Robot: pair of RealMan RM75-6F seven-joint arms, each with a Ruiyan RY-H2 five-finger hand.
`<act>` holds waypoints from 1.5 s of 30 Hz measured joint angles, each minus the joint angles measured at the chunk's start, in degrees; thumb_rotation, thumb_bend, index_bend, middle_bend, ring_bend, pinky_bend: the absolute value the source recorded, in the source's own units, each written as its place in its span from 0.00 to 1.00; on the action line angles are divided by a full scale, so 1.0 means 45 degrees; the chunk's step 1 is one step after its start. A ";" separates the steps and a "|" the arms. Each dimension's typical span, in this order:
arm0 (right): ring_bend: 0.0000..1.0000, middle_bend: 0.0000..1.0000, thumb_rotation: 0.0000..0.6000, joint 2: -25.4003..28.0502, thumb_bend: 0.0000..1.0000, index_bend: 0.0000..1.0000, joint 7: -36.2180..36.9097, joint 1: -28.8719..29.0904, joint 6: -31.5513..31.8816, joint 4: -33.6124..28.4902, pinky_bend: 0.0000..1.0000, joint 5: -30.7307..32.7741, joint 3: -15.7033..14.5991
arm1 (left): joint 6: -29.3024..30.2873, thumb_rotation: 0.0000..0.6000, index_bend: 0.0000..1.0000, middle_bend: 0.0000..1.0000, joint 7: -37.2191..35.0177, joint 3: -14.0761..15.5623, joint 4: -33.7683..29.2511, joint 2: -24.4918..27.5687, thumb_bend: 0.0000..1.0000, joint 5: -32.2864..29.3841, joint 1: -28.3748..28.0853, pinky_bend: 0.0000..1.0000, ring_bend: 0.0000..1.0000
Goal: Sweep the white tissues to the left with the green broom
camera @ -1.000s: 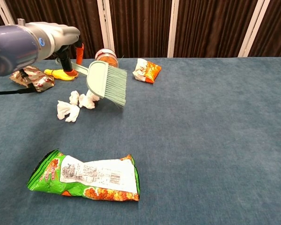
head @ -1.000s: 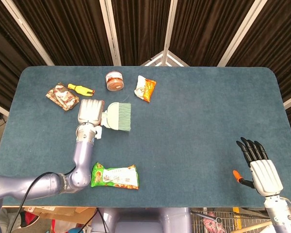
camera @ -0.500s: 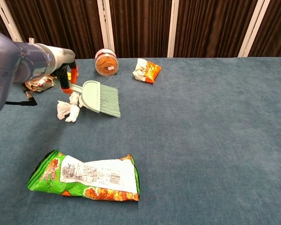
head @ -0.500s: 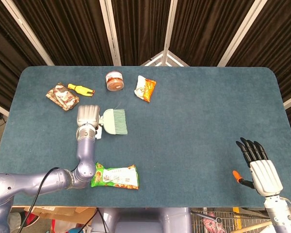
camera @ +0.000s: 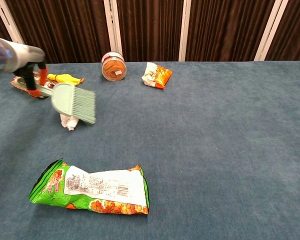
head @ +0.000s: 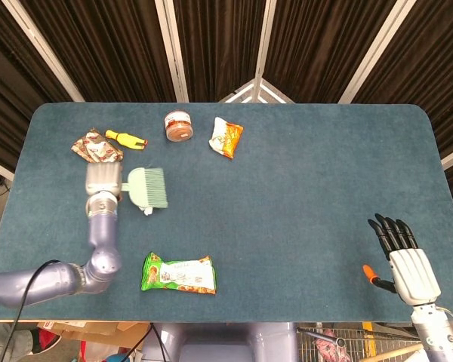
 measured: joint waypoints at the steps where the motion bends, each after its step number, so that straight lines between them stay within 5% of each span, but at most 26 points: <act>1: 0.00 0.00 1.00 -0.0010 0.30 0.00 -0.0044 0.0007 -0.0006 -0.0003 0.00 -0.0002 0.0005 | 0.0066 1.00 0.83 1.00 0.0002 0.0059 -0.0220 0.0290 0.81 -0.0003 0.0107 0.99 1.00; 13: 0.00 0.00 1.00 -0.0100 0.30 0.00 -0.0277 0.0083 -0.0073 -0.0044 0.00 -0.0003 0.0061 | -0.0078 1.00 0.83 1.00 -0.0960 -0.0139 -0.2220 0.2785 0.81 -0.0407 0.0977 0.99 1.00; 24: 0.00 0.00 1.00 -0.0118 0.30 0.00 -0.0138 0.0145 -0.0160 0.0011 0.00 0.0078 0.0107 | -0.0292 1.00 0.83 1.00 -0.2577 -0.0753 -0.2345 0.1864 0.81 0.0643 0.0199 0.99 1.00; 34: 0.00 0.00 1.00 -0.0049 0.30 0.00 0.0095 0.0106 -0.0106 0.0111 0.00 0.0100 0.0092 | -0.0132 1.00 0.83 1.00 -0.1889 0.0267 -0.1147 0.0002 0.81 -0.0063 -0.0714 0.99 1.00; 45: 0.00 0.00 1.00 -0.0039 0.30 0.00 -0.0105 0.0020 0.0017 0.0110 0.00 0.0072 0.0061 | 0.0013 1.00 0.83 1.00 -0.1833 0.1263 -0.1730 0.1260 0.81 -0.0338 0.0195 0.99 1.00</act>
